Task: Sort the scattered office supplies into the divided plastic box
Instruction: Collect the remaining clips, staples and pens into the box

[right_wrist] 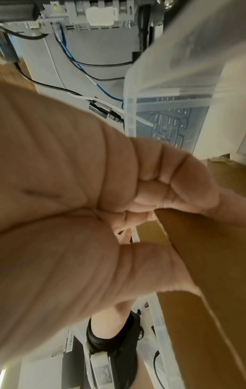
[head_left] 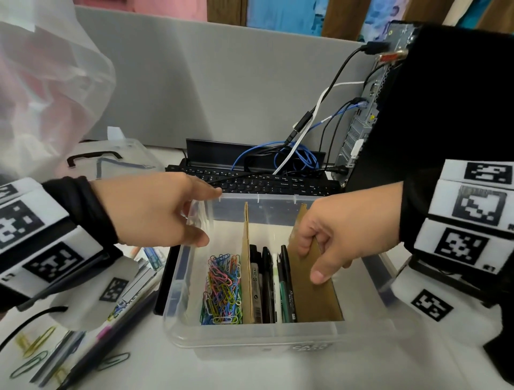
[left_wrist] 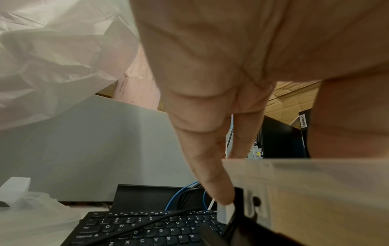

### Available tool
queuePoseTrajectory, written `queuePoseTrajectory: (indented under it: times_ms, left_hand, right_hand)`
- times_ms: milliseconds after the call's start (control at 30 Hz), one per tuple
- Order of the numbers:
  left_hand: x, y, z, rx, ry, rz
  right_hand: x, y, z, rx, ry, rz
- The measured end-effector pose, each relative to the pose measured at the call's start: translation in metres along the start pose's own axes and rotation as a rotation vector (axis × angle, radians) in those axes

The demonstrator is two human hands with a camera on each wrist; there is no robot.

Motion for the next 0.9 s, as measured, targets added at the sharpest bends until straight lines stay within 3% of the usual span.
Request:
queuePoseTrajectory:
  times_ms: [267, 367, 500, 567, 733, 900]
  left_hand:
    - [0.005, 0.011, -0.001, 0.061, 0.003, 0.02]
    - [0.01, 0.031, -0.003, 0.106, 0.013, 0.044]
    - [0.011, 0.059, -0.007, 0.067, 0.064, 0.041]
    - [0.014, 0.068, -0.007, 0.022, 0.052, 0.021]
    - [0.027, 0.074, 0.0, -0.05, 0.087, 0.028]
    - [0.014, 0.051, 0.009, -0.11, 0.269, 0.034]
  right_hand:
    - [-0.007, 0.01, 0.0, 0.005, 0.101, 0.039]
    - [-0.009, 0.026, -0.01, 0.11, 0.097, 0.058]
    - [0.007, 0.045, -0.022, 0.352, 0.41, 0.17]
    - [0.02, 0.051, -0.016, 0.347, 0.473, 0.27]
    - [0.043, 0.056, 0.004, 0.273, 0.119, 0.354]
    - [0.05, 0.059, 0.009, 0.323, 0.028, 0.377]
Point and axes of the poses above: each hand's wrist, its own y-axis away from the middle knuckle, its own z-axis out of the palm, x = y × z, the point moved 3 cm from there along -y, towards the middle knuckle, and after that the axes turned 2 degrees about x, right-handed, at the moved point
